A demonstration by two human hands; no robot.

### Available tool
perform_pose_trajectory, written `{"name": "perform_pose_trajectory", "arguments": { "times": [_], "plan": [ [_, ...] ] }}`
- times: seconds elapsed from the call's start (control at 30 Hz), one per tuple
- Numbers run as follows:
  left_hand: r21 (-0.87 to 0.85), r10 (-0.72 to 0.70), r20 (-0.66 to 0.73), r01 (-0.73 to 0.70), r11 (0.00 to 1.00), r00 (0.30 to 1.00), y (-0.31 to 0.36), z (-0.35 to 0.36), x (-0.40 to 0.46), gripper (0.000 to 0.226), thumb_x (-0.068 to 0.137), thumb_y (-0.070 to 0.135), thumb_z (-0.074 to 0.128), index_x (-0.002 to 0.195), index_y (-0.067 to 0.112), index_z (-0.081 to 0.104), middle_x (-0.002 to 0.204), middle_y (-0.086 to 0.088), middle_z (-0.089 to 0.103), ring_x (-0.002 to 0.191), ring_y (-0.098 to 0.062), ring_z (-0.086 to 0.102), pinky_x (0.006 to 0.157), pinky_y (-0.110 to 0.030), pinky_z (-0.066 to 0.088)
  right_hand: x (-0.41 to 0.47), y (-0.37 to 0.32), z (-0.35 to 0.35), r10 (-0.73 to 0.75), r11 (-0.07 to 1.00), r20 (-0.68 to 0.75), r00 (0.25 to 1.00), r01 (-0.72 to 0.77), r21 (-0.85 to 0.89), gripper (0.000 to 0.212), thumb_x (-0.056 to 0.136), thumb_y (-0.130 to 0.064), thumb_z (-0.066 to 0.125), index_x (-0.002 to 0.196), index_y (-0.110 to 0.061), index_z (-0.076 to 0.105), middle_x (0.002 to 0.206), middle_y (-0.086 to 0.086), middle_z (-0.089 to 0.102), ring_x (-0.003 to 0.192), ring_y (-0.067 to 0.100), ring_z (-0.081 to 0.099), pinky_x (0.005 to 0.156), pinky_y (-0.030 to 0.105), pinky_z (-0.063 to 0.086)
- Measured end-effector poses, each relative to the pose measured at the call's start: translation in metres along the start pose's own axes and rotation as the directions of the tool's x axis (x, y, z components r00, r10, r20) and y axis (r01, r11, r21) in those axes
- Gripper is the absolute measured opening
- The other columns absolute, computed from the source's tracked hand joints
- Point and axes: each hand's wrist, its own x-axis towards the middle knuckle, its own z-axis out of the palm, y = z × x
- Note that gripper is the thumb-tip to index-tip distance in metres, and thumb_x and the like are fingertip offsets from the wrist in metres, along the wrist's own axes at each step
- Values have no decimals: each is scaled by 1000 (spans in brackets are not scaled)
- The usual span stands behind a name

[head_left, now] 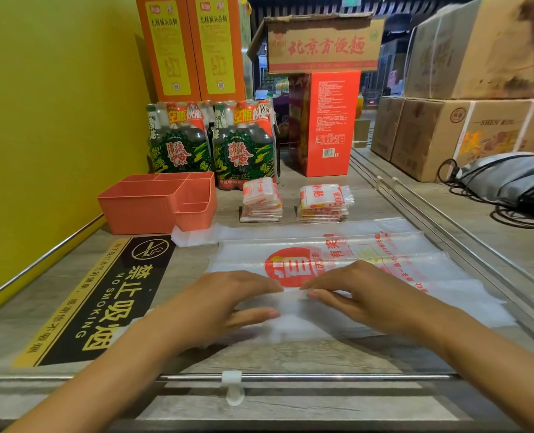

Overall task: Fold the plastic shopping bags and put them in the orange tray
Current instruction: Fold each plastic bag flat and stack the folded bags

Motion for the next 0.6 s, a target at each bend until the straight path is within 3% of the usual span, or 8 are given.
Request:
{"name": "perform_pose_trajectory", "arguments": {
  "times": [0.13,0.23,0.3,0.4,0.5,0.6],
  "plan": [
    [55,-22,-58,25,998,998,1,-2,-2,38,103,36,52,141,42,52,140,21,57,125,1,52,101,-15,40,-3,1,0,45,998,56,997,-43,-34,37,100,-46,56,136,-38,61,135,-26,59,122,-7,54,103,16,44],
    [4,-60,-81,60,998,995,-1,-4,0,42,102,31,53,141,46,49,138,21,58,123,-1,55,98,-16,43,0,7,3,111,988,127,986,-95,-122,36,103,-25,51,138,-29,58,132,-8,64,118,14,60,100,36,50],
    [0,-78,-59,78,997,995,-2,-5,1,44,102,30,54,141,49,47,141,23,56,126,0,53,103,-23,45,3,9,0,143,977,115,983,-122,-174,42,103,-14,47,141,-30,57,130,0,65,117,23,62,98,43,50],
    [3,-98,-36,98,995,995,-2,-10,0,53,99,21,58,141,52,47,143,25,52,129,-1,50,104,-16,38,0,11,-8,130,953,35,991,-115,-281,50,104,-21,53,142,-53,45,143,-17,57,123,11,59,102,33,51],
    [10,-101,-13,101,995,995,2,-20,-4,56,98,18,60,142,49,46,136,27,53,117,-5,55,90,-7,40,-9,16,-16,216,941,69,974,-189,-282,45,104,-17,48,143,-40,50,133,-5,64,118,20,62,98,36,52],
    [48,-149,-16,149,988,989,-1,-27,-8,63,96,9,57,143,48,45,143,23,52,118,-4,57,96,-19,46,-21,15,-24,320,904,55,946,-287,-317,47,101,-15,49,143,-36,51,123,-4,67,105,19,66,87,31,53]
  ]
}}
